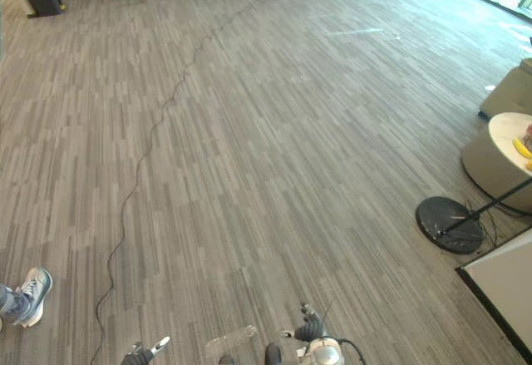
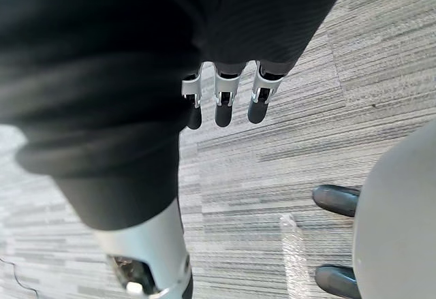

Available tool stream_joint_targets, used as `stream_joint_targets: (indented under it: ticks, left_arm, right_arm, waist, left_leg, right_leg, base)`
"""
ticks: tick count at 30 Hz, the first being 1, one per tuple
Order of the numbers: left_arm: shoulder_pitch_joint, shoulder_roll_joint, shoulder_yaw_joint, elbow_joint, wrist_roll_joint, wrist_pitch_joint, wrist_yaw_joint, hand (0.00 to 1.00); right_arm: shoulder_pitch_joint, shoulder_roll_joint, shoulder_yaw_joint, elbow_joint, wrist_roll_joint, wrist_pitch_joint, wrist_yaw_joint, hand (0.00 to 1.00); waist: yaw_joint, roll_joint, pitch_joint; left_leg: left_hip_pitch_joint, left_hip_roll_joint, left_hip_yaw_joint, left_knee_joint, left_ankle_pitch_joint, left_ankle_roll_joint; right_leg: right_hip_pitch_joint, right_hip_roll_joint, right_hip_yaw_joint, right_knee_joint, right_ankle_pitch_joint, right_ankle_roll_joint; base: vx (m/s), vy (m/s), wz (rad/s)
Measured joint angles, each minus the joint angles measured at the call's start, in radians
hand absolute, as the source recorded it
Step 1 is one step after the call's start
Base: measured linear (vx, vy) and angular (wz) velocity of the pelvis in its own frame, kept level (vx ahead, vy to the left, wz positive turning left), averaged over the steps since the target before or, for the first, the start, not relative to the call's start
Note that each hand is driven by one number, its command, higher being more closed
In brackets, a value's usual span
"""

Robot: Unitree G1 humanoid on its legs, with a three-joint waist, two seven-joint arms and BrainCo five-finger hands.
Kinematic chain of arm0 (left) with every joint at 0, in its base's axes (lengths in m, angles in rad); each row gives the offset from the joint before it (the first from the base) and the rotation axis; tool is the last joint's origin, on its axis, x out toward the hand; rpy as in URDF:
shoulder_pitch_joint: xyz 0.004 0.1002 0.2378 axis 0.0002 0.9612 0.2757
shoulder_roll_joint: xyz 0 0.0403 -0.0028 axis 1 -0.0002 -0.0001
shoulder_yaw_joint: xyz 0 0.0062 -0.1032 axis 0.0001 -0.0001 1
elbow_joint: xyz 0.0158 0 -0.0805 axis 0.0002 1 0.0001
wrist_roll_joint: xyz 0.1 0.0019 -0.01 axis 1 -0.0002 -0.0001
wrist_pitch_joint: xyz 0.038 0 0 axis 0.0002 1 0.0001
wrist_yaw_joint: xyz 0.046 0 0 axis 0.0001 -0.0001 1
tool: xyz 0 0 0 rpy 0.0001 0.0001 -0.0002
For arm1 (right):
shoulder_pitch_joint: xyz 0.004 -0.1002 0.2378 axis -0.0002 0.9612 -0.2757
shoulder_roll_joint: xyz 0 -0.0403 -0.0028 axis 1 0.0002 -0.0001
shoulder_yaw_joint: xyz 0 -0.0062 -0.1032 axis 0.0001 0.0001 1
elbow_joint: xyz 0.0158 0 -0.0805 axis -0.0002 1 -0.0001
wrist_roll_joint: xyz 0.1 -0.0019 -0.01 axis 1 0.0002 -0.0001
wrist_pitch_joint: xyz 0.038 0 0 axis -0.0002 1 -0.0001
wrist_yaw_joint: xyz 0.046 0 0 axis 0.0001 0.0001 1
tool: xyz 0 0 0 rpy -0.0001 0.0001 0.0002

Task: Pick up cushions and gather them together orderly.

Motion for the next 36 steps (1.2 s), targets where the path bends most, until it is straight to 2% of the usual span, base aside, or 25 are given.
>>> stream_joint_targets:
  ticks: [8,18,23,36]
  left_arm:
    - [-0.020,0.025,-0.053,0.024,0.018,0.001,-0.015,0.00]
    - [-0.022,0.033,-0.054,0.025,-0.001,0.016,-0.024,0.00]
    - [-0.023,0.040,-0.065,0.025,-0.001,0.017,-0.028,0.00]
    - [-0.029,0.059,-0.114,0.025,-0.003,0.017,-0.030,0.00]
  right_arm:
    - [-0.017,0.009,-0.102,0.036,0.024,0.031,0.002,0.00]
    - [0.001,0.030,-0.265,0.072,0.101,0.051,-0.006,0.00]
    - [0.001,0.040,-0.302,0.081,0.121,0.051,-0.024,0.00]
    - [-0.002,0.046,-0.308,0.091,0.160,0.050,-0.038,0.00]
  waist:
    - [0.001,0.001,0.001]
    - [0.004,-0.010,0.008]
    - [0.004,-0.013,0.009]
    - [0.004,-0.016,0.010]
  left_leg:
    - [-0.003,-0.010,-0.037,-0.020,0.014,0.007]
    - [-0.002,-0.034,-0.104,-0.030,0.025,0.019]
    - [-0.002,-0.045,-0.144,-0.031,0.030,0.026]
    - [-0.020,-0.059,-0.224,-0.031,0.039,0.034]
  right_leg:
    - [0.000,-0.011,-0.039,0.001,-0.010,0.014]
    - [0.021,-0.037,-0.113,0.003,-0.028,0.035]
    - [0.033,-0.048,-0.150,0.005,-0.039,0.036]
    - [0.036,-0.062,-0.228,0.021,-0.068,0.040]
  base:
    - [-0.01,-0.004,0.13]
    - [0.00,0.014,0.22]
    - [-0.01,0.004,0.24]
    - [0.00,-0.005,0.20]
